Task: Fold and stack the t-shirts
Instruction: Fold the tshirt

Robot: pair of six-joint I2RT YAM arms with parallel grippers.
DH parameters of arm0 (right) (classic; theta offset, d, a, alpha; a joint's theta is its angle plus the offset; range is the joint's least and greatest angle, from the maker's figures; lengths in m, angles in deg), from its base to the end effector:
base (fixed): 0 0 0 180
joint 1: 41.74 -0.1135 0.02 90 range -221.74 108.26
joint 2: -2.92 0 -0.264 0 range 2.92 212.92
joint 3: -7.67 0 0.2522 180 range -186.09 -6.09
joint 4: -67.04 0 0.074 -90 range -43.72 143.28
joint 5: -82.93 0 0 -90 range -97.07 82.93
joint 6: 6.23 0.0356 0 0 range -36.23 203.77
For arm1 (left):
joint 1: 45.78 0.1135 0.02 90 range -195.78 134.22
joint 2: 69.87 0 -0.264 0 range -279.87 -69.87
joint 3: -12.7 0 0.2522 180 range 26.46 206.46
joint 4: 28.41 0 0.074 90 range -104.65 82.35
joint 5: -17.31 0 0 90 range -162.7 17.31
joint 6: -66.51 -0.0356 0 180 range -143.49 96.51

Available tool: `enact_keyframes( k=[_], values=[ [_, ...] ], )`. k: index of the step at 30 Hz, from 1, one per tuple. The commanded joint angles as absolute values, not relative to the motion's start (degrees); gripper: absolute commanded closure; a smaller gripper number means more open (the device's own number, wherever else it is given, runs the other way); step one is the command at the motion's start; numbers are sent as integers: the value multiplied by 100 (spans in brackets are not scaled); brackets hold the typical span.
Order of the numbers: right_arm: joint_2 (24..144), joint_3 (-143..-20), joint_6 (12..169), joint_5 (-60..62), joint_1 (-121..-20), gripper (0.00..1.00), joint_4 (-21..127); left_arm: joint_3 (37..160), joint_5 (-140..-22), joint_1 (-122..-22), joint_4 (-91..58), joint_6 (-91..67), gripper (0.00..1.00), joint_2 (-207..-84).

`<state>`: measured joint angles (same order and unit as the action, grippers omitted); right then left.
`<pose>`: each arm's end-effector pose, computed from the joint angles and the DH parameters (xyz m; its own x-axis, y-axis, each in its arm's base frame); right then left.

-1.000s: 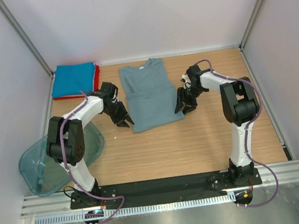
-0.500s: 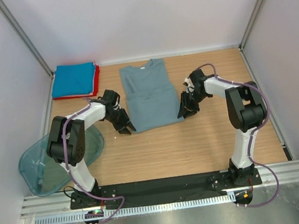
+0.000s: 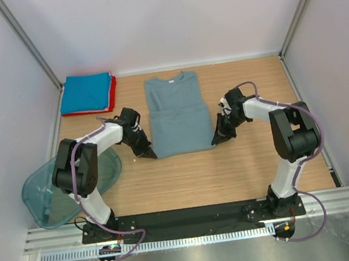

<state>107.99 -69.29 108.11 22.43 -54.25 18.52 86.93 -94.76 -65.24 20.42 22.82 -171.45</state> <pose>0.3236 0.0898 0.1475 -0.9889 0.1480 -0.0132 0.1184 0.8386 0.5318 0.2997 -0.1201 0.1524 -0.9169 -0.3867 0.0988 -0.3903 0.8168 -0.4248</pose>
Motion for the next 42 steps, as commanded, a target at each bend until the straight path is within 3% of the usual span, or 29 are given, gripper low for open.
enact_keyframes(
  k=[1,11,14,20,25,26,32,36,42],
  values=[
    [10110,-6604,11048,2150,-5440,99,1707,8588,-9415,-6582,2480,2371,100,-16744],
    [9002,-5470,11435,1930,-5589,96,1663,7902,-9615,-6766,2798,2643,100,-16005],
    [8826,-5303,11532,1904,-5624,95,1663,7779,-9695,-6863,2798,2775,94,-15873],
    [8598,-5092,11681,1579,-5896,94,1505,7542,-9696,-7126,2842,2968,93,-15838],
    [8606,-4995,11629,1438,-5941,80,1128,7515,-9266,-7382,3123,3092,86,-15742],
    [8589,-5030,11611,1359,-5941,72,1031,7550,-9212,-7417,3167,3118,84,-15620],
    [8255,-5583,11515,1052,-5941,64,276,8481,-9061,-7417,2957,3013,82,-15477],
    [8228,-5943,11576,1286,-5941,65,291,8842,-9396,-7417,2273,3022,81,-15880],
    [8562,-5865,11892,1754,-5941,76,1460,8711,-9660,-7408,1858,2706,82,-16689]
  ],
)
